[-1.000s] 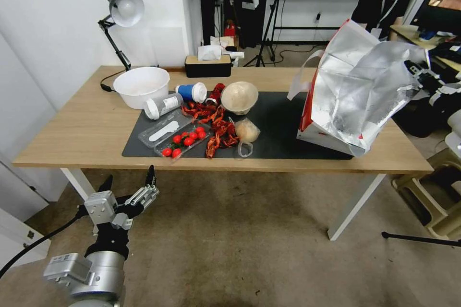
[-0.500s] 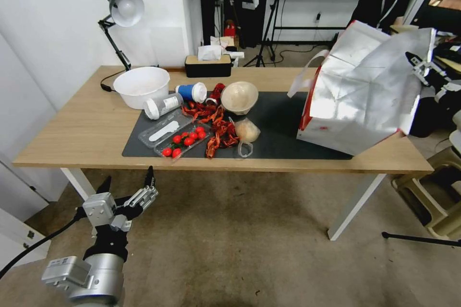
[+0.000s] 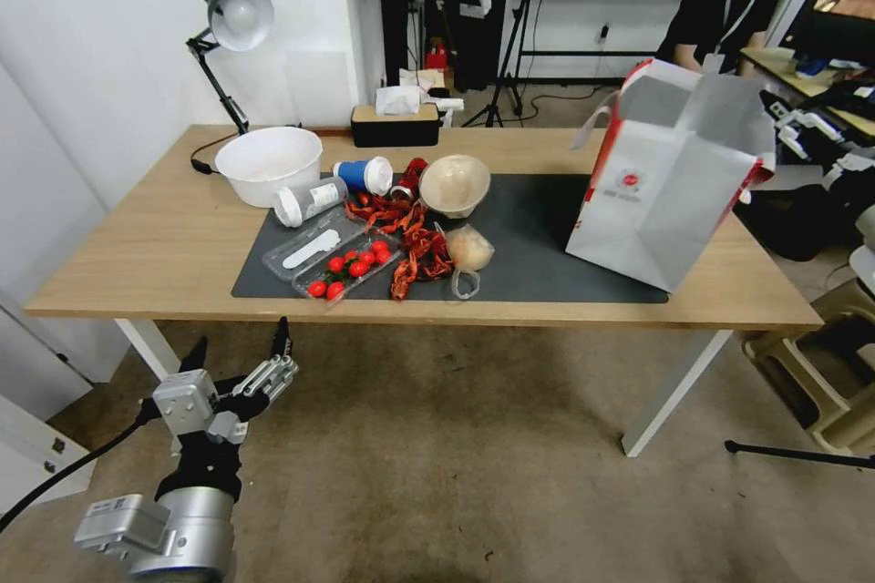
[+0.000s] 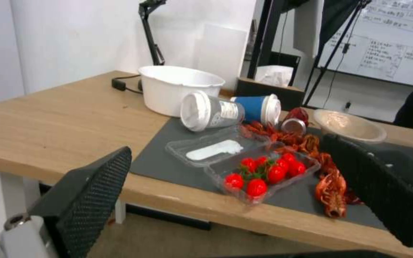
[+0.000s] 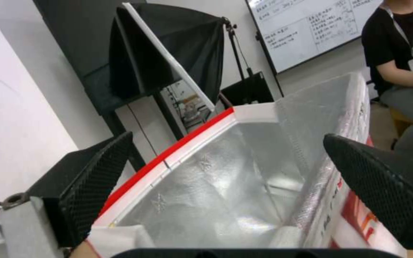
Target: Pick up the food delivery bag from the floor and place it on the table.
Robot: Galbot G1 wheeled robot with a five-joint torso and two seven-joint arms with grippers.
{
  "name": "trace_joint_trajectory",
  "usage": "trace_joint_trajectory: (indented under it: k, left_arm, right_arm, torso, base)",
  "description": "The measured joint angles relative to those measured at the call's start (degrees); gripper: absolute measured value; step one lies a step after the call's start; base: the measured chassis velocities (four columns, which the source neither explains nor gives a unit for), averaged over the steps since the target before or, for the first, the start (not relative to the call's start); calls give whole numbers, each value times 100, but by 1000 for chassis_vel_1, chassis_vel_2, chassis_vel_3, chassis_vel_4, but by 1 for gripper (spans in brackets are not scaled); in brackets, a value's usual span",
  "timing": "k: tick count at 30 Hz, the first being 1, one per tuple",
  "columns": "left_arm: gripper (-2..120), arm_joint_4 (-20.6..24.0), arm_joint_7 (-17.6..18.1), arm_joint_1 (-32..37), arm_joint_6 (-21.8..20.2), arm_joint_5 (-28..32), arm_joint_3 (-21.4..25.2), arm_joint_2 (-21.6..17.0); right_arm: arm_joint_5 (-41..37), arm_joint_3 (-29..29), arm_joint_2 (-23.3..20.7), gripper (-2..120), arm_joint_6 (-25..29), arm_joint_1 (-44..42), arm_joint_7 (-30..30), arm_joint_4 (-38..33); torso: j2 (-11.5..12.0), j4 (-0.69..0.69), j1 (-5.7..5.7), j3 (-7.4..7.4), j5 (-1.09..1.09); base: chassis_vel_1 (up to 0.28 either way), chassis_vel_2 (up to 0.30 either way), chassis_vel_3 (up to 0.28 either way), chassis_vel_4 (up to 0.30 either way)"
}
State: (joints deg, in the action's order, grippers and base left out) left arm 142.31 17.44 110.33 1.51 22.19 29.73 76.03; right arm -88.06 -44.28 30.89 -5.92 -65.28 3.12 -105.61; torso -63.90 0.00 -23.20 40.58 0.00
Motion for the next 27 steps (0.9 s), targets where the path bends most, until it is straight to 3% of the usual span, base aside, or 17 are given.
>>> trace_joint_trajectory:
  k: [27]
  left_arm:
    - [100,28,62,-84,-83,119,21,-52]
  right_arm:
    - [1018,-260,199,100,227,-723,-551,-723]
  torso:
    - [0,0,0,0,0]
  base:
    - [0,0,0,0]
